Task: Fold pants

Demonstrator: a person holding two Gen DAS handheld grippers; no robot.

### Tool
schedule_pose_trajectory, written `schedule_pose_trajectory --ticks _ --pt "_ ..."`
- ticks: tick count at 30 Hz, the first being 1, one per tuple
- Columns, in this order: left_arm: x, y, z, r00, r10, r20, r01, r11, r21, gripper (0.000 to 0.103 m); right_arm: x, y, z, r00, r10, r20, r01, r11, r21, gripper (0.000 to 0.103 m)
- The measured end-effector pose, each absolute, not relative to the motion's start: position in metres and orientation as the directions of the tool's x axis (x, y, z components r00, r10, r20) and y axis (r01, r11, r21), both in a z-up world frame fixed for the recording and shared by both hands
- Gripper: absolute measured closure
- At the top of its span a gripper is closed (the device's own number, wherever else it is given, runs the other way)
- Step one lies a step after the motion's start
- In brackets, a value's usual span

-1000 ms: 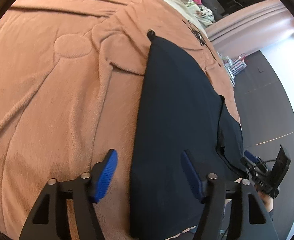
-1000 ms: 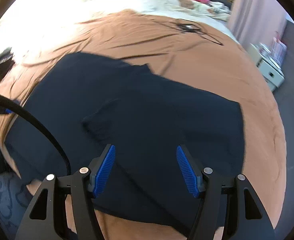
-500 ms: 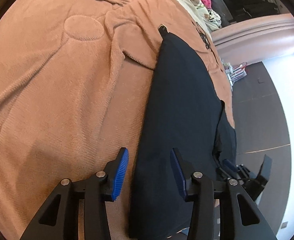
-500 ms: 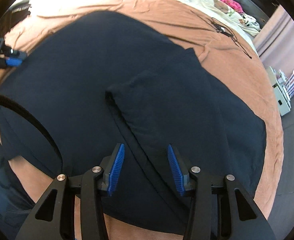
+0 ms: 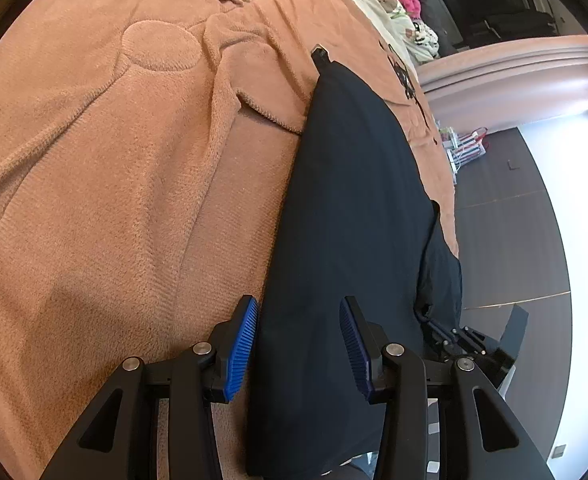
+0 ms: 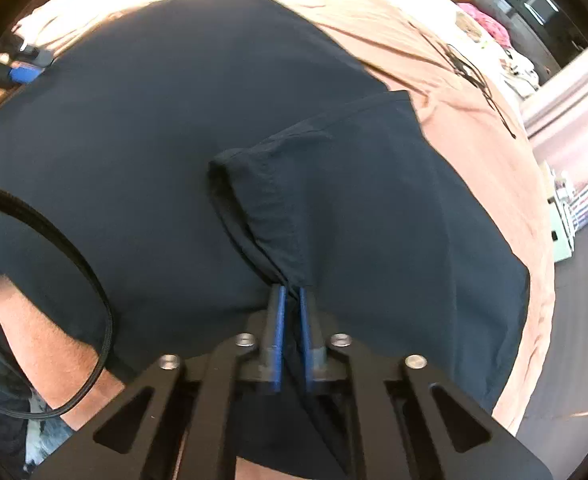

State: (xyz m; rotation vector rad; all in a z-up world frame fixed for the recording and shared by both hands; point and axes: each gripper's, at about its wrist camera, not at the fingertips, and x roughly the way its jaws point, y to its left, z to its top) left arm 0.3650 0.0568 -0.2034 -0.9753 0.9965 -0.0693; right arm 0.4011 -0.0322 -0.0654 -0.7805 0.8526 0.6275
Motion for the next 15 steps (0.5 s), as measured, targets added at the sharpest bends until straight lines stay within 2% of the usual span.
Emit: schedule_pose_trajectory --ticks 10,15 --pt "0.37 0.05 -0.197 0.591 -0.435 -0.679 -0.339 0.63 -0.699 0.057 0.44 -0.109 0.002 0.561 0.339 -0.755 -0.575 0.816 -0.06 0.102" --pt "0.376 0.051 -0.2 0.586 -0.438 -0.682 -0.341 0.63 -0.698 0.057 0.461 -0.138 0.011 0.582 0.347 -0.735 -0.472 0.881 0.041 0.102"
